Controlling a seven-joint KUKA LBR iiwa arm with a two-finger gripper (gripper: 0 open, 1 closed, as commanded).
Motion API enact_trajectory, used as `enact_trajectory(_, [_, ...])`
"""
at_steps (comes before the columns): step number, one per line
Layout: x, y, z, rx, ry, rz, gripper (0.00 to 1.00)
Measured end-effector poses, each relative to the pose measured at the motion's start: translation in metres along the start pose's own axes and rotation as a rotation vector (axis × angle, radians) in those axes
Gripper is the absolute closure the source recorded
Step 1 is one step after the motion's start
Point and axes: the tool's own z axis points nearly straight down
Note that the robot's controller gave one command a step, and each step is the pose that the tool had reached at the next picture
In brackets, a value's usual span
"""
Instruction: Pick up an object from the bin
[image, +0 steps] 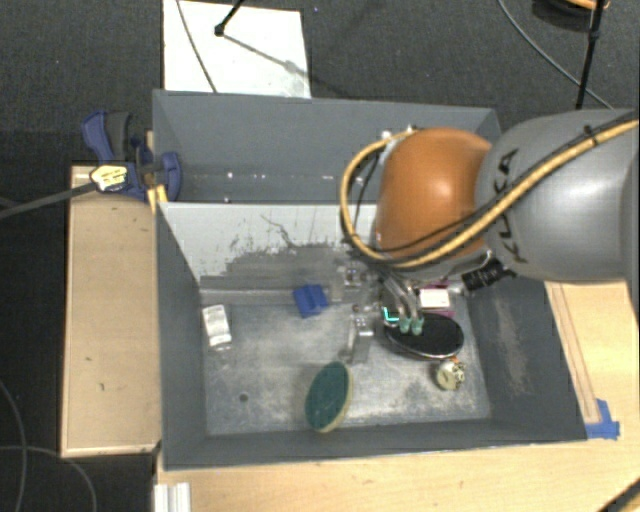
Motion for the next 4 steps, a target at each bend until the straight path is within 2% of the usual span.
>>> enact_trajectory(1, [0.038,0.019,0.108,0.003,-0.011,-0.449,0.0])
enact_trajectory(2, [0.057,0.027,0.079,0.002,-0.012,-0.798,0.0])
enact_trajectory(3, [0.034,0.01,0.08,0.003,-0.009,-0.869,0.0])
enact_trajectory(4, [0.035,-0.005,0.111,0.003,0.0,-1.322,0.0])
